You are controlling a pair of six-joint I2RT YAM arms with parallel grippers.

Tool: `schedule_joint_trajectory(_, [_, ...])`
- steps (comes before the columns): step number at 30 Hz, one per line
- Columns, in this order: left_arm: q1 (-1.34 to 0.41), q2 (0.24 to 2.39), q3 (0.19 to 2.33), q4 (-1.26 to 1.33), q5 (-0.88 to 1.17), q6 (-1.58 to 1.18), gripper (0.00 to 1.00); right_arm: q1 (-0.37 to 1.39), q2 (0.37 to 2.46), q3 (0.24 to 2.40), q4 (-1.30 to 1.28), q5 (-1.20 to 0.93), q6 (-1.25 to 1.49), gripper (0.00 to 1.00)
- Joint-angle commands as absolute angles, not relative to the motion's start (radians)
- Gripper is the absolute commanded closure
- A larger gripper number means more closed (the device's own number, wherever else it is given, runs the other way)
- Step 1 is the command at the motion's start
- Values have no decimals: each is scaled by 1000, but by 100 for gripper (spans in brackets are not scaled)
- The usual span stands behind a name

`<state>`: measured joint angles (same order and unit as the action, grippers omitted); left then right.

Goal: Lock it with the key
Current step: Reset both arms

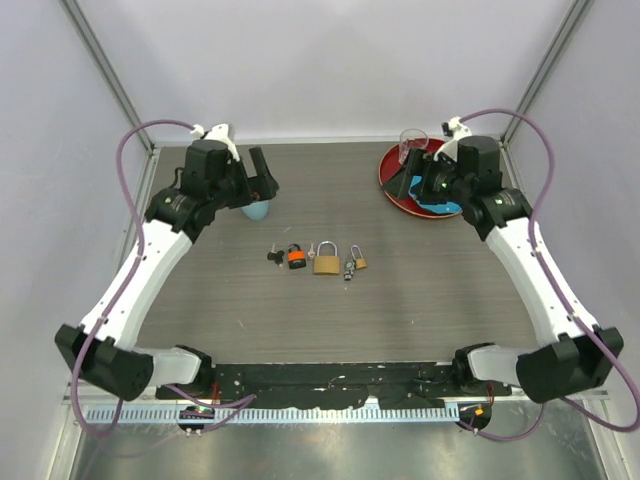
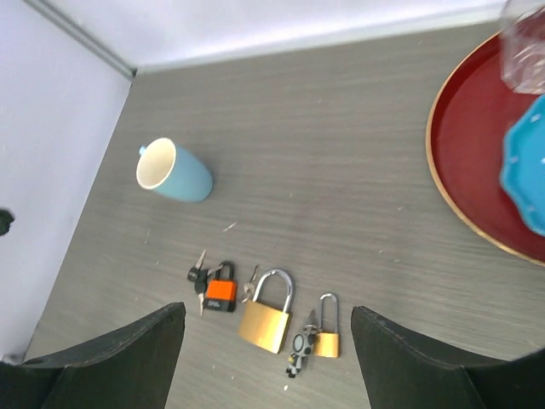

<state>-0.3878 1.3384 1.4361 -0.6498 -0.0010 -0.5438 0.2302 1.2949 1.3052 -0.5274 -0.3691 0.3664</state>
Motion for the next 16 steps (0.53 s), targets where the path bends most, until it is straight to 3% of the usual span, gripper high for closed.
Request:
schedule_joint_trajectory(1, [-385,1211,1343,-732,-253,-471,0,226,1171,1336,-560,-177,319,15])
schedule_joint_trajectory(8, [-385,1082,1238,-673,-272,-426,0,225,1069,1284,-546,-42,318,12])
schedule_joint_trajectory(16, [-387,1034,1139,-565,-236,-364,0,227,1003,1110,-359,110,328,9])
